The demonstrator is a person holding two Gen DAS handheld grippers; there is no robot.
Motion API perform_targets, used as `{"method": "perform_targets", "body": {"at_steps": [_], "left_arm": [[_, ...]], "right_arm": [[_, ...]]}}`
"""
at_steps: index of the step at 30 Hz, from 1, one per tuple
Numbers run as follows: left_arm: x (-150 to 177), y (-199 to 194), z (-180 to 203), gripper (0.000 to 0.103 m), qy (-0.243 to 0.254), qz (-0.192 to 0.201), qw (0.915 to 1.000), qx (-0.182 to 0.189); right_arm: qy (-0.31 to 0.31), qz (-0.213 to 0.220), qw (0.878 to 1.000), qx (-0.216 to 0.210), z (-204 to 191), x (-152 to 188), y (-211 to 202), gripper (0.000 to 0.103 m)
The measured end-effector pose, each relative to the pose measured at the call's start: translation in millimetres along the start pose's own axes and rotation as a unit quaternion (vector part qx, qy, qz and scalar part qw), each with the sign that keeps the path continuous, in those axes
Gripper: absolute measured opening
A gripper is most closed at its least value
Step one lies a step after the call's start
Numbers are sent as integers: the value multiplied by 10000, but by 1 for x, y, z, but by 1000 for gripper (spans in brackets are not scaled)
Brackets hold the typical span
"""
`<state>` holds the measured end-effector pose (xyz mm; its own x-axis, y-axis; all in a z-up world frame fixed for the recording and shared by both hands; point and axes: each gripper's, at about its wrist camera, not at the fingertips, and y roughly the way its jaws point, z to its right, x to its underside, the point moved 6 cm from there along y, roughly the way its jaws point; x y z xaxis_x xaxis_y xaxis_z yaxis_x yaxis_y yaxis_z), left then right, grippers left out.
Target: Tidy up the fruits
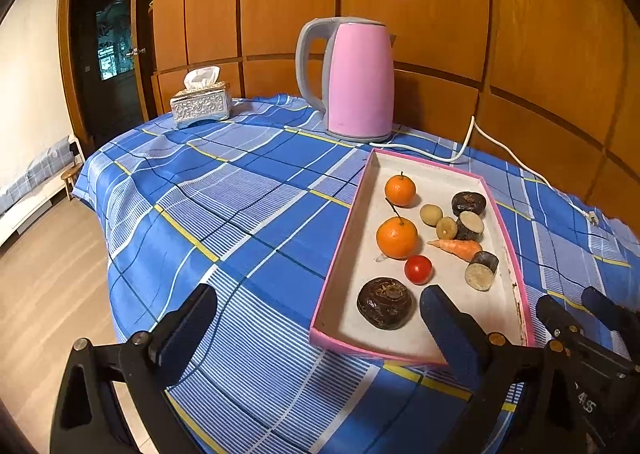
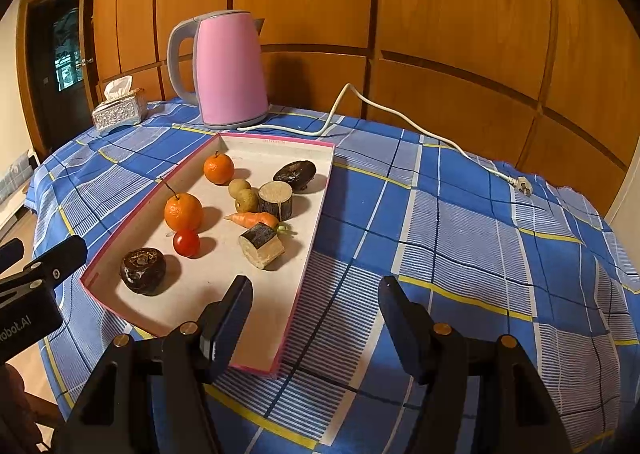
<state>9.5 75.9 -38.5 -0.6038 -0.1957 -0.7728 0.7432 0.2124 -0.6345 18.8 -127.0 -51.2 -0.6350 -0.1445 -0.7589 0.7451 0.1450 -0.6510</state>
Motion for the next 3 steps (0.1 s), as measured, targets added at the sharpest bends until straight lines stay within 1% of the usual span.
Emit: {"method": "perform_targets", "body": {"at_steps": [1, 3], "left_arm": [[0, 0, 0, 101, -9, -3, 10000, -25], [0, 1, -1, 101, -47, -42, 10000, 57]], "right_arm": [[-17, 10, 10000, 0, 0, 0, 0, 66], [-25, 12, 10000, -7, -1, -1, 0, 66]]}}
